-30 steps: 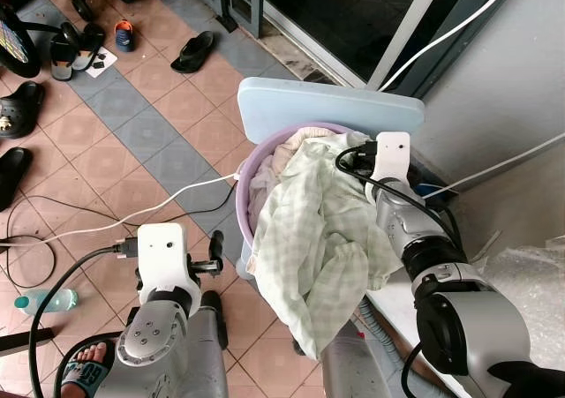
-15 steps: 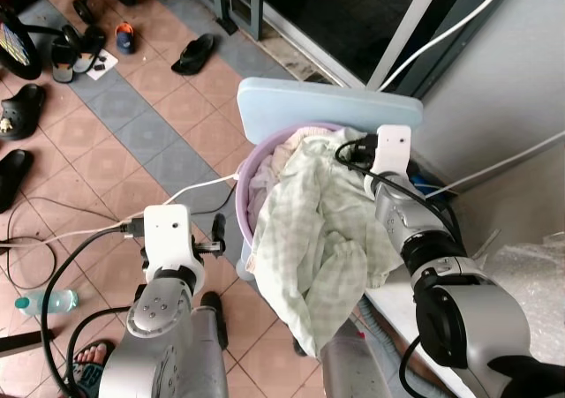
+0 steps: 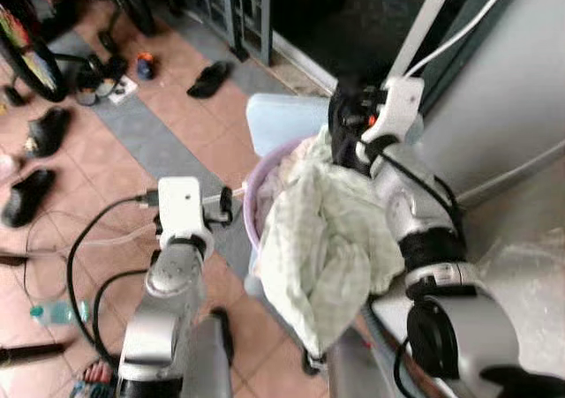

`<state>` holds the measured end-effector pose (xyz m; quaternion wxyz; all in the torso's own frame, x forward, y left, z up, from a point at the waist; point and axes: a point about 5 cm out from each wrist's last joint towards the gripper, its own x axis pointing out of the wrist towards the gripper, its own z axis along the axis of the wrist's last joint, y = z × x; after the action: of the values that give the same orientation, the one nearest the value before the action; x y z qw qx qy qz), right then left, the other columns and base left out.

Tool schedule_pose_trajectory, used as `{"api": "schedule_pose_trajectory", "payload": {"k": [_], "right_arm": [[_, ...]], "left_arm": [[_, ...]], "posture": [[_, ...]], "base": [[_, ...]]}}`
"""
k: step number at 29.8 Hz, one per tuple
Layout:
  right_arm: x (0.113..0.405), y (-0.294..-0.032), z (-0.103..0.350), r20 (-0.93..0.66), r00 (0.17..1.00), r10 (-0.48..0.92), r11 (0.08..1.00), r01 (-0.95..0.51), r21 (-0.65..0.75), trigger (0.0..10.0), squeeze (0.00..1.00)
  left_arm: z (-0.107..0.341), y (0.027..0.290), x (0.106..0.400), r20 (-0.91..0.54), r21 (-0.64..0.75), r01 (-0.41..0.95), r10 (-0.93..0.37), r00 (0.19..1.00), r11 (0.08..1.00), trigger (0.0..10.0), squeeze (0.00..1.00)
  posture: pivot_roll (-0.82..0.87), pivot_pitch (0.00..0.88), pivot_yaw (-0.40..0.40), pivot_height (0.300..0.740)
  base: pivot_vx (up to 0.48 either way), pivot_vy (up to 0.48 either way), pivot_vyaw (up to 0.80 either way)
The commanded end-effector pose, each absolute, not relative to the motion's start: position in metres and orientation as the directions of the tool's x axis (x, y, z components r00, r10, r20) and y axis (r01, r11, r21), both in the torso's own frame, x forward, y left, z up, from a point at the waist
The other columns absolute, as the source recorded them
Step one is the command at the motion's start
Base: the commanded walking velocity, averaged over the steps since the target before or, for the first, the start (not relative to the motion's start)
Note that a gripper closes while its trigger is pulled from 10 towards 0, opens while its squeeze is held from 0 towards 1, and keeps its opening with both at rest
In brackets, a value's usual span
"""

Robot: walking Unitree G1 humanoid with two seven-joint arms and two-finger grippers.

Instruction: Clothes washing

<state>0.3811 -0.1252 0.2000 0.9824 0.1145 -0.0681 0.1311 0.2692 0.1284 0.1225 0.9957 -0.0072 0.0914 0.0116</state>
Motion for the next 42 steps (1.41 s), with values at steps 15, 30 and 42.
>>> {"api": "schedule_pose_trajectory", "payload": {"k": [15,30,42], "right_arm": [[0.341,-0.132,0.300,0.526,0.770,0.361,0.815,-0.534,0.223,0.0,0.00],[0.280,-0.140,0.182,0.144,0.930,0.337,0.930,-0.353,0.102,10.0,0.00],[0.289,-0.131,0.187,0.156,0.925,0.347,0.931,-0.360,0.061,10.0,0.00]], "left_arm": [[0.121,0.123,0.286,-0.111,0.014,-0.037,0.039,0.993,0.999,10.0,0.00],[0.119,0.120,0.289,-0.094,0.018,-0.001,0.003,0.996,1.000,10.0,0.00],[0.117,0.121,0.288,-0.094,0.008,-0.015,0.016,0.995,1.000,10.0,0.00]], "posture": [[0.01,0.012,0.022,0.740],[-0.02,0.023,0.055,0.740],[-0.01,0.024,0.034,0.740]], "base": [[0.000,0.000,0.00],[0.000,0.000,-0.10],[0.000,0.000,-0.65]]}}
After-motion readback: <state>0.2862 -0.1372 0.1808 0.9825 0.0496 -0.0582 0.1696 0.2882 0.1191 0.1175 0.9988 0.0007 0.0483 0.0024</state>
